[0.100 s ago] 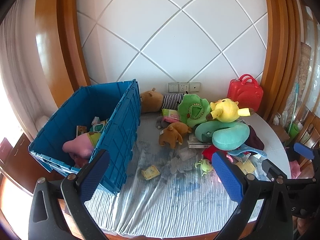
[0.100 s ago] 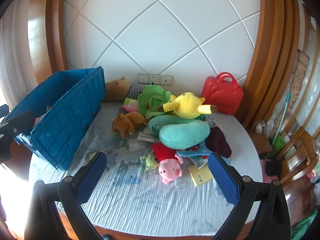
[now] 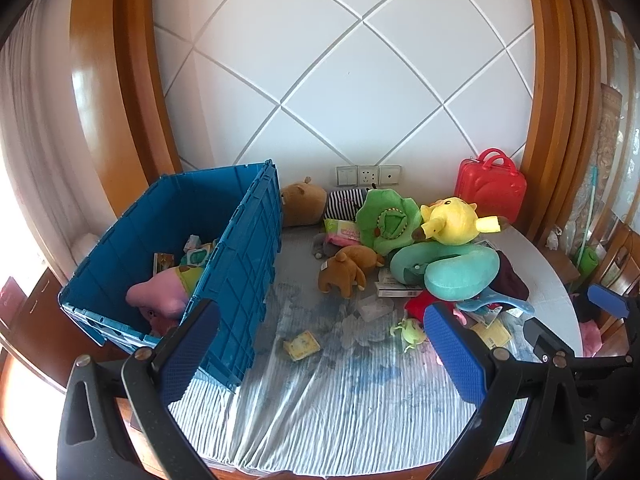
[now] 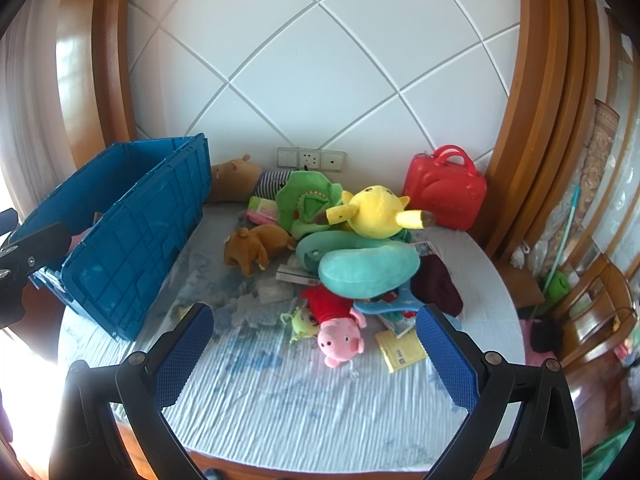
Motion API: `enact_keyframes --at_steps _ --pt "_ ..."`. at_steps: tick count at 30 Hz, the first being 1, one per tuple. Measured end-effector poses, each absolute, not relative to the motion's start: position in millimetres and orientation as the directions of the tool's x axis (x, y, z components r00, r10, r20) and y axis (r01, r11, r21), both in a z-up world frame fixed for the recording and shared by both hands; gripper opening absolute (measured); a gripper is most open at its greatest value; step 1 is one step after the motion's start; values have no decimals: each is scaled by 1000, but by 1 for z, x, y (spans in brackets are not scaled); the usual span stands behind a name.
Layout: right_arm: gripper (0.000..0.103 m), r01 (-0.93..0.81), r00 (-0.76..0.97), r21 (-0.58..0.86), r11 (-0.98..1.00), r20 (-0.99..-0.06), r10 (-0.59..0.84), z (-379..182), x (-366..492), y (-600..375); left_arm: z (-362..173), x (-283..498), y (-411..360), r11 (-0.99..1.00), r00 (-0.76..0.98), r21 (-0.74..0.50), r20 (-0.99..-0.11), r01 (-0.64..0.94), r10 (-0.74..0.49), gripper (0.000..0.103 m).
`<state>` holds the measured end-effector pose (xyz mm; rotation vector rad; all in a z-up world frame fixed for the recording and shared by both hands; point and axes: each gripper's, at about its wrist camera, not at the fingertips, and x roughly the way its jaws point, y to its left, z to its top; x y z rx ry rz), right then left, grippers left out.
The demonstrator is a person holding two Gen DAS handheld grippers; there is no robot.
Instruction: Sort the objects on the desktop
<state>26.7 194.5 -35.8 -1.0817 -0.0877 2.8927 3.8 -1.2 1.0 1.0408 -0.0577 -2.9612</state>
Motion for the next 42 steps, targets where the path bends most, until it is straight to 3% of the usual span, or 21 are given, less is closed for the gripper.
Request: enact_keyframes --at_steps 42 --pt "102 -7 -751 -70 -997 -658 52 -32 36 199 0 30 14 -998 -790 58 -613 1 -37 103"
